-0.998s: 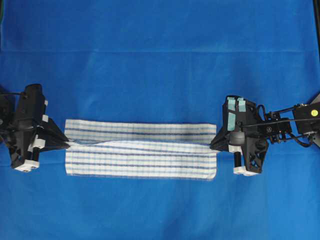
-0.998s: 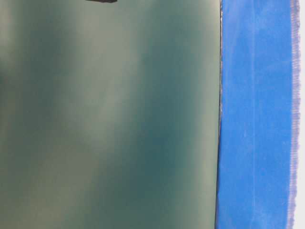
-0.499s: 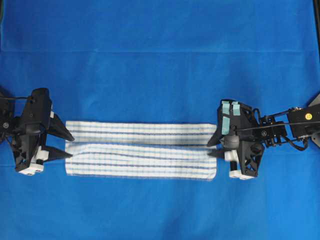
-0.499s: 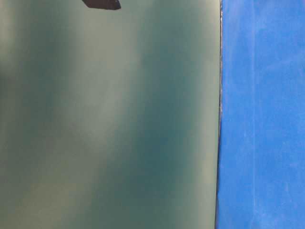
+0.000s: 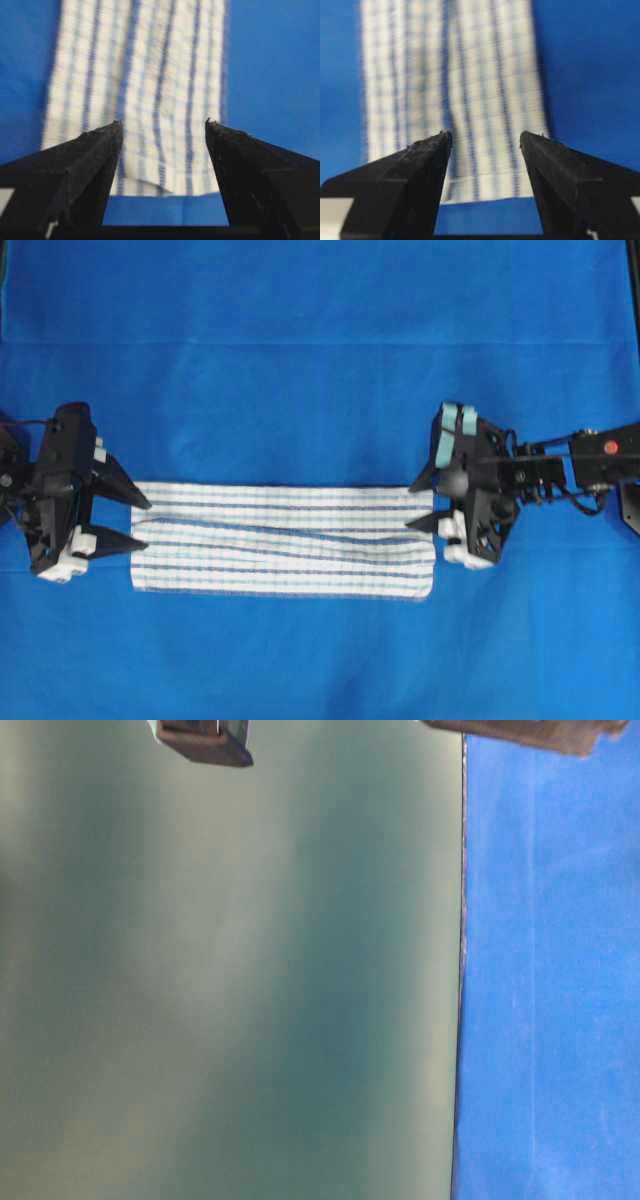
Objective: Fold the blue towel.
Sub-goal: 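Lift top corners and fold them down toward the bottom edge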
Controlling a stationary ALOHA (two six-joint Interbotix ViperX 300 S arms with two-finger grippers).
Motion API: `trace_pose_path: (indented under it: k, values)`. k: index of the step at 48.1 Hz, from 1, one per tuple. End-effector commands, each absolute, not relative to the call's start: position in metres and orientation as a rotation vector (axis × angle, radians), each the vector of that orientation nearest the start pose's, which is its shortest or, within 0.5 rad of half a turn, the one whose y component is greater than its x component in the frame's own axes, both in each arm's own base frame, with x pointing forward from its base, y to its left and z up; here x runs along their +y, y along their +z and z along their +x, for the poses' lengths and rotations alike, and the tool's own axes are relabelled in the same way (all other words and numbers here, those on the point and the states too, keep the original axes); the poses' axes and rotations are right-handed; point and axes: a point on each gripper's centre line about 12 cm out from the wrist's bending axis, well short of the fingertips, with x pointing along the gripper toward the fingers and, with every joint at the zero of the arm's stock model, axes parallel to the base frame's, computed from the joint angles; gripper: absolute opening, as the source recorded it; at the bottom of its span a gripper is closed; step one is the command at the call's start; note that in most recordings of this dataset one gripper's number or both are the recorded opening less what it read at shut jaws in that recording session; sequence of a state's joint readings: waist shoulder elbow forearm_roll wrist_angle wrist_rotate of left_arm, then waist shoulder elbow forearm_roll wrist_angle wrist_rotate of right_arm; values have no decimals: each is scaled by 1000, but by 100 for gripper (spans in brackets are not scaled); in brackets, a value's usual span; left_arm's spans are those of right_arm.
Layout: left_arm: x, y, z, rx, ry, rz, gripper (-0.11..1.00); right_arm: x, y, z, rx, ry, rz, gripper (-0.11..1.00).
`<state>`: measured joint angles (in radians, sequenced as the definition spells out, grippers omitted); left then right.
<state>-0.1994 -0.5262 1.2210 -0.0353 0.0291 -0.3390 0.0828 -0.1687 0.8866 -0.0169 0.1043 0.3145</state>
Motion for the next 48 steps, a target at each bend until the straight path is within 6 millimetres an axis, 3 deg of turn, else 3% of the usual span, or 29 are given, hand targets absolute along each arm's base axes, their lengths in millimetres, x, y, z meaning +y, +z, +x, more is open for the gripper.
trace_pose_path:
  k: [1,13,23,32,48]
  values:
    - [-37,149,217,737,-30,-292,59,21,158,319,795,-54,243,61]
    - [-26,141,218,771,24,-299,59,13,148,315,818,-79,248,61]
    - [-16,115,219,864,76,-285,59,-2,117,312,890,-133,264,61]
    - [-13,94,220,926,100,-282,59,-3,95,310,942,-143,265,61]
    - [-9,89,221,953,128,-300,57,-2,93,311,950,-143,265,59]
